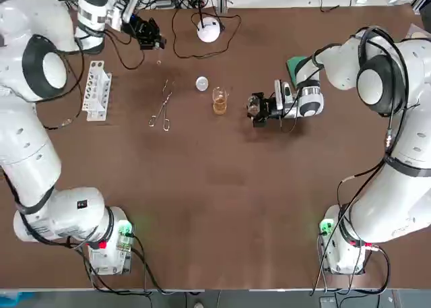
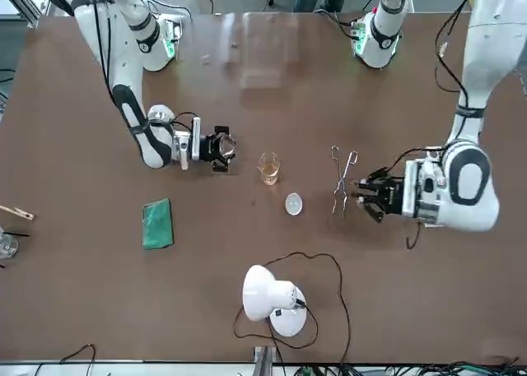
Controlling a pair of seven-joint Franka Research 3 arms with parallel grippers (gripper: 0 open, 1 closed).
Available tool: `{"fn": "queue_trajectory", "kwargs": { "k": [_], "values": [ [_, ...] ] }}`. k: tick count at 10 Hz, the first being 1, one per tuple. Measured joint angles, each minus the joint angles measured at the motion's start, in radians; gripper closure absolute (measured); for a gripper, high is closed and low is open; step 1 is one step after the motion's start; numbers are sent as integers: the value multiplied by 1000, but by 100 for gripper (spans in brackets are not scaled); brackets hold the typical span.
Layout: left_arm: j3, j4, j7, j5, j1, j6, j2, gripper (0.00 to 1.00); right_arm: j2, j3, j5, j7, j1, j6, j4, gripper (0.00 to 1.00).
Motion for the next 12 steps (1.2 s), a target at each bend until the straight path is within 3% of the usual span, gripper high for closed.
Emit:
{"fn": "queue_trajectory", "kwargs": {
  "k": [3, 6, 10, 12],
  "values": [
    [-1, -85, -80, -3, -152, 194, -58, 79, 1, -1, -25, 14, -1, -8, 0, 61],
    [7, -133, -163, -3, -264, 319, -107, 79, 7, -2, -29, 14, -2, -10, 0, 61],
    [11, -172, -248, 20, -359, 453, -110, 79, 38, -1, -31, 14, -2, -24, 3, 61],
    [11, -172, -328, 87, -399, 495, -111, 79, 46, -2, -31, 14, -2, -29, 11, 61]
  ]
}}
